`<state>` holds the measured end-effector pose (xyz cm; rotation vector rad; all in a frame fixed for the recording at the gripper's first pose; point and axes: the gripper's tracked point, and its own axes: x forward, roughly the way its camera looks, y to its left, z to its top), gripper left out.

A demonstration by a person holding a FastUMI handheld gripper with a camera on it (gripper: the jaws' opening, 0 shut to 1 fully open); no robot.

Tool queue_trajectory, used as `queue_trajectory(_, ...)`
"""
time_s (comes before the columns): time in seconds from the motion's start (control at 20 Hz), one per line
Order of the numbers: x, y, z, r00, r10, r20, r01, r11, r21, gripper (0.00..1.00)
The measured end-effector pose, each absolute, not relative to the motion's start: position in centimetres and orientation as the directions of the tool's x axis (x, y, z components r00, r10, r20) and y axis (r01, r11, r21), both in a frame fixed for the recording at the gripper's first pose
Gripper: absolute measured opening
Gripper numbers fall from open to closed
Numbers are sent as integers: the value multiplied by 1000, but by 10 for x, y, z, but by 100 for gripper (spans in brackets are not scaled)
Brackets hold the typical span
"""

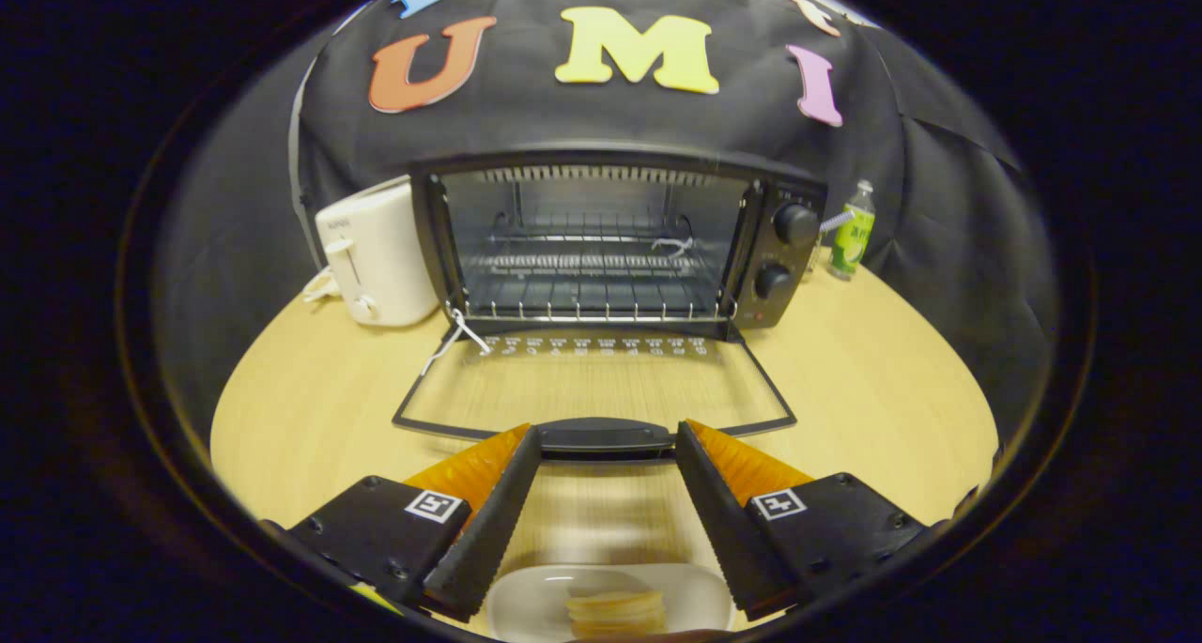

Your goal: Open the toaster oven, put the food inside, and close the toaster oven door.

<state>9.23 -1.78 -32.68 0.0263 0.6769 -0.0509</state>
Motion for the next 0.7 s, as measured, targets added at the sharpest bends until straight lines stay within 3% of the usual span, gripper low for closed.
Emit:
queue_trajectory(0.2, 85, -17, -334, 780, -80, -620, 61, 997, -53, 98)
queue_trajectory(0.3, 74, -8, -326, 786, -34, -617, 41, 999, -3, 99)
queue_trajectory(0.7, -24, -1, -313, 806, 19, -592, -54, 998, -42, 99)
